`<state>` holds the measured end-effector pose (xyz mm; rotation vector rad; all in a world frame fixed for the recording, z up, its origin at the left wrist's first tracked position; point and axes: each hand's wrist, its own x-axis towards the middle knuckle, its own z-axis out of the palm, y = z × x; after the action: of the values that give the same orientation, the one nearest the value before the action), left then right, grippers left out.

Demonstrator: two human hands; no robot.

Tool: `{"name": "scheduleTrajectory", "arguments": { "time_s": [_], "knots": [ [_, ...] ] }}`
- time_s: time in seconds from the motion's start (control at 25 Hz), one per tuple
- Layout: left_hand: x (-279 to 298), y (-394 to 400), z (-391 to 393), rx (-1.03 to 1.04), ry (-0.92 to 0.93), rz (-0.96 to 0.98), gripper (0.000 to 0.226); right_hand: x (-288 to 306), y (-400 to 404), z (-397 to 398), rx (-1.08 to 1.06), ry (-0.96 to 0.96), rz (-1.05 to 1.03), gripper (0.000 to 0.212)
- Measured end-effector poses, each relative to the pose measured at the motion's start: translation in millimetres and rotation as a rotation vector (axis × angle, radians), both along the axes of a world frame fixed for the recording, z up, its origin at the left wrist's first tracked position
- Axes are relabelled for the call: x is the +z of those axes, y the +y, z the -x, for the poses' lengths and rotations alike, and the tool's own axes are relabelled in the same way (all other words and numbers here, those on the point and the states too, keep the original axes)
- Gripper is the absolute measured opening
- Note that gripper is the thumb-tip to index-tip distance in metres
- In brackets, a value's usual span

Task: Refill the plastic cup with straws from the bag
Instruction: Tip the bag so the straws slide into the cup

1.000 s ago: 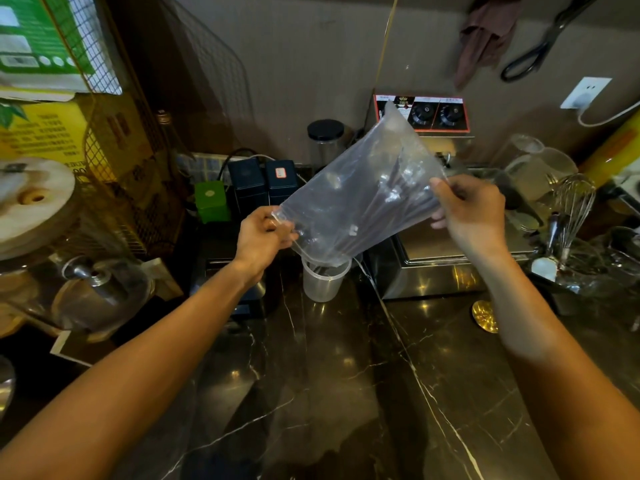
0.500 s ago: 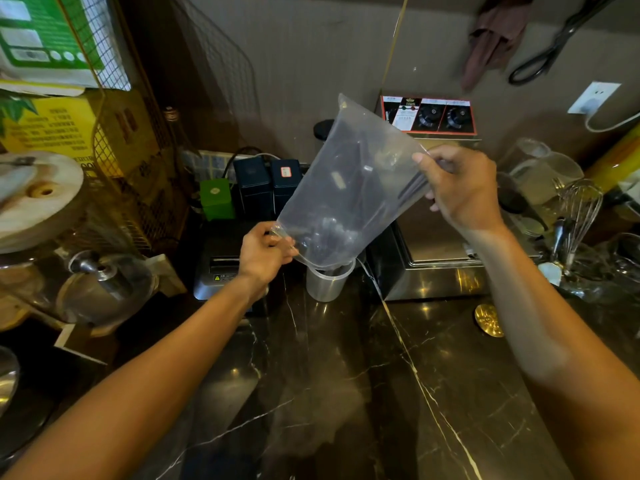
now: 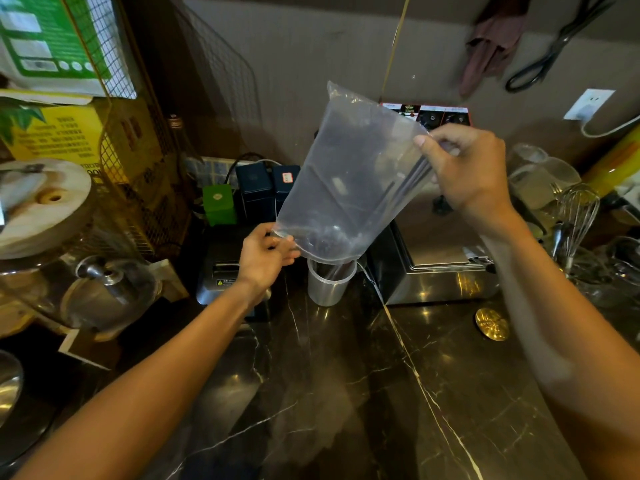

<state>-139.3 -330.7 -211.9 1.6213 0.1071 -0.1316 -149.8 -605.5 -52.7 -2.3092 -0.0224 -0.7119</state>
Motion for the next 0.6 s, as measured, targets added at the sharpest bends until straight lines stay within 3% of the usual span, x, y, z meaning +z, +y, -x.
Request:
{"name": "scheduleTrajectory", "arguments": {
  "time_s": [0.12, 0.44, 0.6],
  "knots": [
    [3.8, 4.0, -1.4, 0.061, -0.045, -0.012, 0.033, -4.3, -1.4, 5.7, -0.017, 0.047, -0.002, 0.028],
    [28.2, 1.1, 0.5, 0.064, -0.205, -0.001, 0.034, 20.0, -7.1, -2.0, -0.083, -0.059, -0.036, 0.027],
    [16.0, 1.0, -0.2, 0.032, -0.118, -0.064, 0.038, 2.9, -4.8, 1.7, -0.055, 0.014, 0.103, 0.026]
  ]
}}
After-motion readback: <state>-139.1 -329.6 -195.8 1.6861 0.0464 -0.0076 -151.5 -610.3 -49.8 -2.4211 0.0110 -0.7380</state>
